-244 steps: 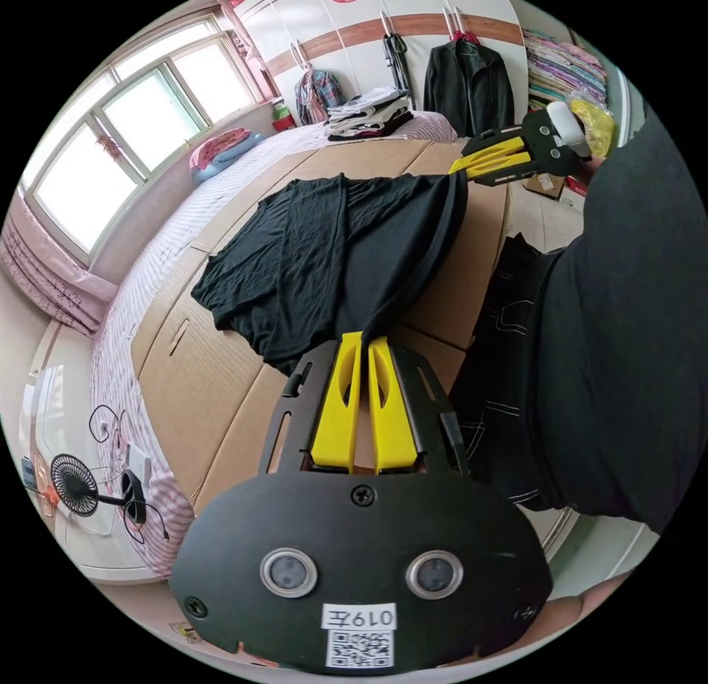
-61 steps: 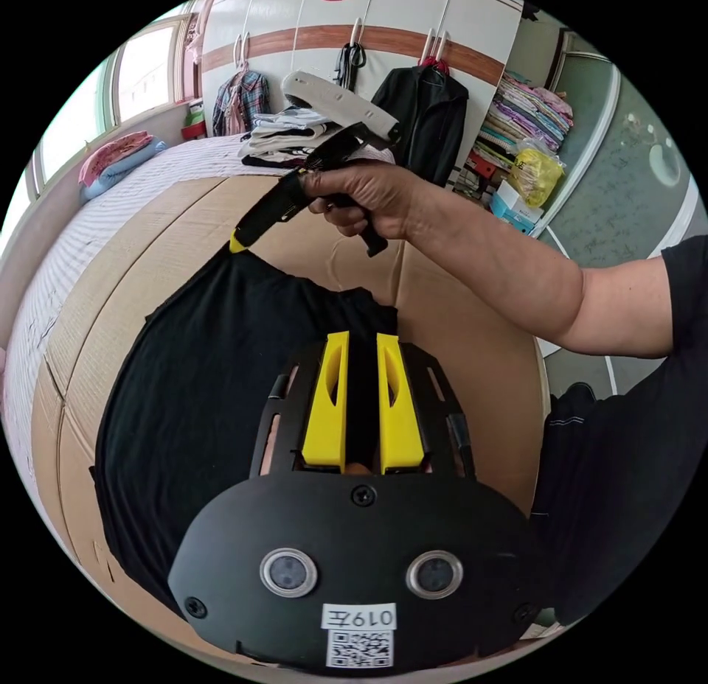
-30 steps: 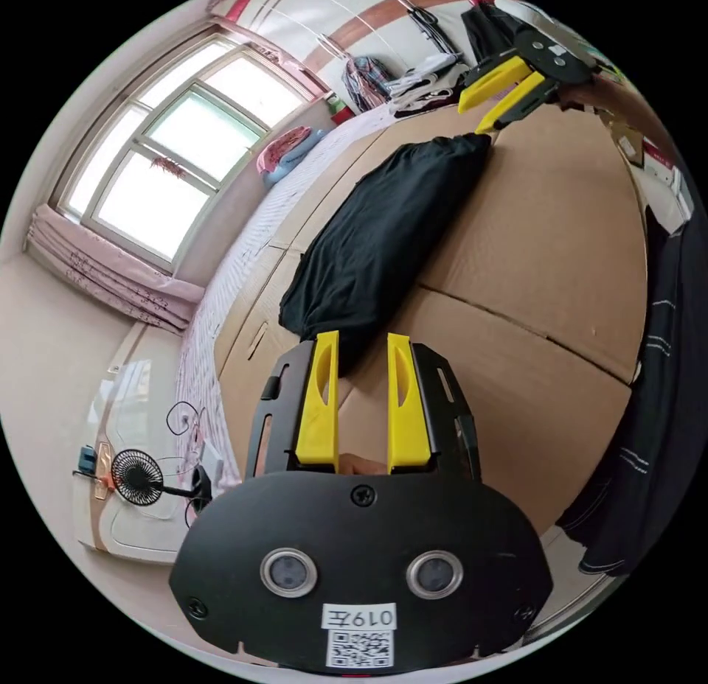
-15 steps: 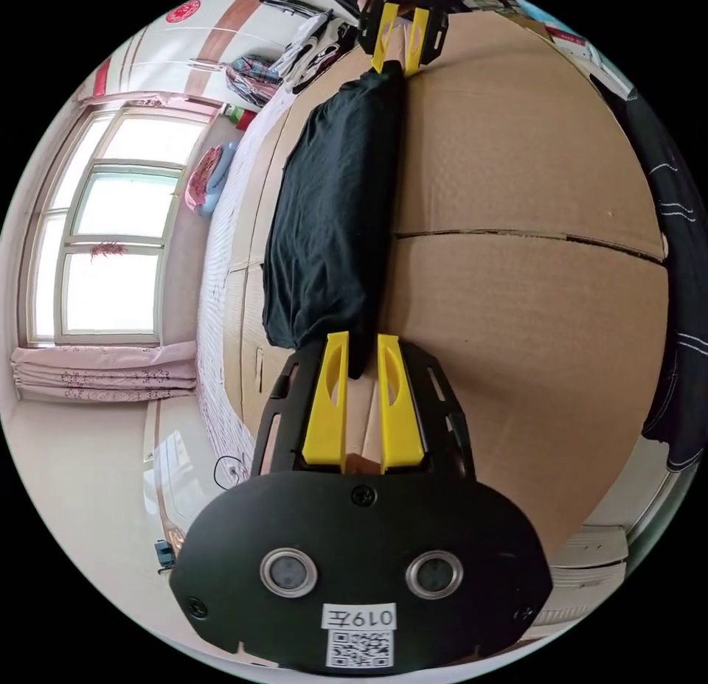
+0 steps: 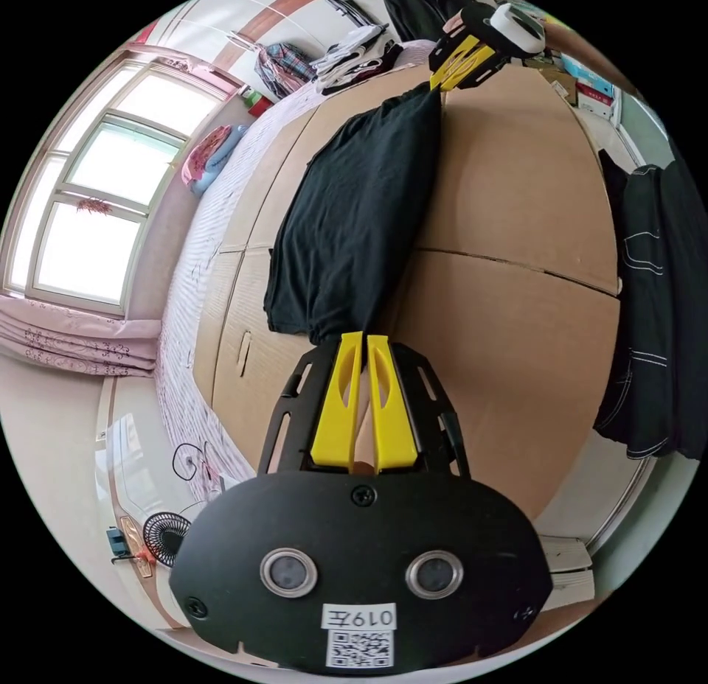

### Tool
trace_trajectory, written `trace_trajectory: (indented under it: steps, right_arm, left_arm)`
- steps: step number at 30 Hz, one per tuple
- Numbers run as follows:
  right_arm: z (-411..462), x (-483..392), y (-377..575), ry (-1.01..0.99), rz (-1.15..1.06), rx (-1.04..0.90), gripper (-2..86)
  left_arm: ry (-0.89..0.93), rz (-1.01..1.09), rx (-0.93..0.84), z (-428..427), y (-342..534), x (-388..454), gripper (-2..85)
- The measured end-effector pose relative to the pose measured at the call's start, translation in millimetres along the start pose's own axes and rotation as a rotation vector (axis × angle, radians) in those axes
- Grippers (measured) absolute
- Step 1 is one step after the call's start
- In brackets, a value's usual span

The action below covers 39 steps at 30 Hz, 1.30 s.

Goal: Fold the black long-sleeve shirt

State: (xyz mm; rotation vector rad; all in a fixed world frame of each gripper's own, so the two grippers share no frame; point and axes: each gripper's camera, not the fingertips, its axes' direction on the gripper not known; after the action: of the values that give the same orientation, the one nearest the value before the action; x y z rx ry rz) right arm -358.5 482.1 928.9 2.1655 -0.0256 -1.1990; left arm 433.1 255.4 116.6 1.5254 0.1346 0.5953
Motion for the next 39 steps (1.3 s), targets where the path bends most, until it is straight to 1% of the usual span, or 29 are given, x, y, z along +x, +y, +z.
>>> trace_trajectory:
  steps: [5,10,12,15,16,18,20,21,23,24,26,29,31,33,34,36,37,38,39]
  right_arm:
    - [-39.3,6.8,37.7,0.002,0.027,-0.01,-0.8]
    - [-47.7,-10.7,69.6,-0.045,0.056,-0.02,-0.6]
    - [-40.7,-15.0,78.9,-0.044,0.071,-0.024,-0.3]
    - [-31.2,-14.7,93.4,0.018,0.082,-0.006,0.5]
    - [-30.8,-8.1,102.1,0.023,0.1,0.007,0.9]
    - [-33.2,13.6,120.5,-0.043,0.171,0.045,0.5]
    - [-33.5,59.2,152.8,-0.169,0.345,0.122,-0.4]
    - [-32.5,72.0,161.0,-0.199,0.398,0.148,-0.5]
    - [-27.7,120.8,185.0,-0.346,0.577,0.313,-0.8]
    - [-26.5,132.3,188.1,-0.384,0.614,0.373,-0.9]
    - [-20.4,171.1,190.0,-0.525,0.717,0.666,-0.9]
    - [-0.4,210.2,165.7,-0.631,0.758,0.922,-0.7]
    - [15.4,236.3,137.3,-0.699,0.728,0.957,-0.4]
    - [28.6,261.9,102.5,-0.765,0.618,0.945,0.4]
    - [36.7,277.1,78.7,-0.797,0.533,0.929,2.4]
    - [48.6,296.5,42.7,-0.816,0.421,0.877,5.2]
    - [55.3,304.9,18.6,-0.826,0.322,0.833,6.4]
    - [61.9,311.6,-4.9,-0.832,0.231,0.786,7.0]
    - [65.5,314.8,-16.3,-0.837,0.193,0.76,6.9]
  left_arm:
    - [0.031,0.012,0.038,-45.1,37.1,30.2,0.6]
    - [0.062,0.0,0.038,-59.4,70.9,79.0,0.8]
    - [0.068,-0.042,0.037,-55.7,84.0,90.1,1.0]
    - [0.039,-0.142,0.072,-50.9,110.2,96.6,1.5]
    - [0.061,-0.188,0.093,-52.3,123.8,93.9,1.9]
    - [0.116,-0.284,0.152,-59.4,149.8,84.7,2.8]
    - [0.188,-0.47,0.285,-70.5,197.1,67.4,4.5]
    - [0.194,-0.53,0.32,-72.2,210.6,62.7,4.9]
    - [0.243,-0.714,0.444,-69.8,259.7,47.9,6.3]
    - [0.259,-0.749,0.466,-67.2,269.1,44.9,6.7]
    - [0.314,-0.799,0.512,-54.8,290.8,36.7,8.0]
    - [0.338,-0.799,0.455,-34.0,297.1,28.3,9.1]
    - [0.385,-0.799,0.414,-18.7,300.0,22.2,9.4]
    - [0.438,-0.802,0.396,-5.3,305.1,16.5,9.5]
    - [0.468,-0.8,0.406,0.8,309.9,13.3,9.5]
    - [0.508,-0.803,0.438,7.6,318.7,7.7,9.4]
    - [0.531,-0.81,0.45,12.3,324.2,3.4,9.4]
    - [0.544,-0.813,0.455,16.7,328.8,-0.4,9.2]
    - [0.544,-0.815,0.454,18.9,330.9,-2.1,9.1]
